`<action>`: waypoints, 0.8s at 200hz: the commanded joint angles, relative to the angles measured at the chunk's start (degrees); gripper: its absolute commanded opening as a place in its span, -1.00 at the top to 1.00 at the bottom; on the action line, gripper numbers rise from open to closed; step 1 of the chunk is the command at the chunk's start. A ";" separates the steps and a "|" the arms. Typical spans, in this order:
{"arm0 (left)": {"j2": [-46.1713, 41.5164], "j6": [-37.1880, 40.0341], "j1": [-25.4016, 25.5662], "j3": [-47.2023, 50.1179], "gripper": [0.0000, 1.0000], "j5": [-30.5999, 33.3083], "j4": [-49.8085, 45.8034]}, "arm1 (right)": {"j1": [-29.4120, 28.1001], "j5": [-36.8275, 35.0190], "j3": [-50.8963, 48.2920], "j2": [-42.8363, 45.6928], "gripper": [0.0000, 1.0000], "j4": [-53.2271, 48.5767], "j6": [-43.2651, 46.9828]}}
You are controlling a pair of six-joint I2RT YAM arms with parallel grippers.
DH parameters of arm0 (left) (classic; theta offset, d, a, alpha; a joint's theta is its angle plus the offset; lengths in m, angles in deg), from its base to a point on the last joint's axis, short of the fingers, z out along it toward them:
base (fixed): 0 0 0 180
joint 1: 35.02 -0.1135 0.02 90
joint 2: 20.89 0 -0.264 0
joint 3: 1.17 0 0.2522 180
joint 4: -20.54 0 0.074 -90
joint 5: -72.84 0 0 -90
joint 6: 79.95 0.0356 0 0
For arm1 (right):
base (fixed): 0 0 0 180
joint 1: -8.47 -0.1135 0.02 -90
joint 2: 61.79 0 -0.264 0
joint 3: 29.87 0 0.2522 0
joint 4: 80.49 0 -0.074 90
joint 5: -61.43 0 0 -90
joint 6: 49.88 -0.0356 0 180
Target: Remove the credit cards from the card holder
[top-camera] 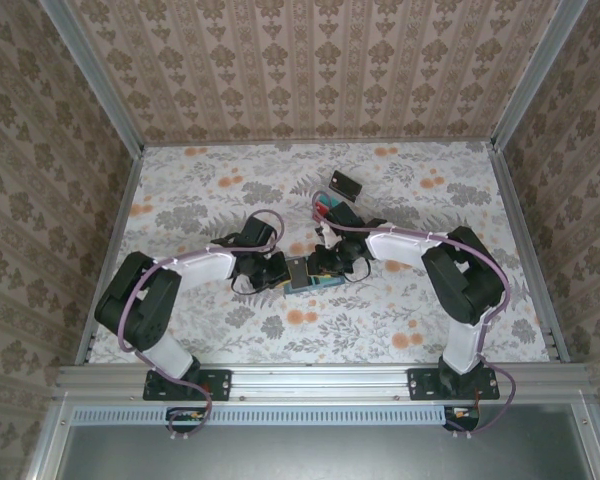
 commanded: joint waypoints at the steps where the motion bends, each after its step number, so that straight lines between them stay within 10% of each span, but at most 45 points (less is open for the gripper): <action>1: 1.07 0.41 -0.01 -0.07 0.92 1.12 -1.43 | 0.09 -0.18 0.15 0.03 0.43 -0.28 0.40; 160: 5.88 0.05 0.05 0.18 1.00 1.15 -3.73 | -1.27 -1.08 2.27 -7.06 0.43 -3.26 2.33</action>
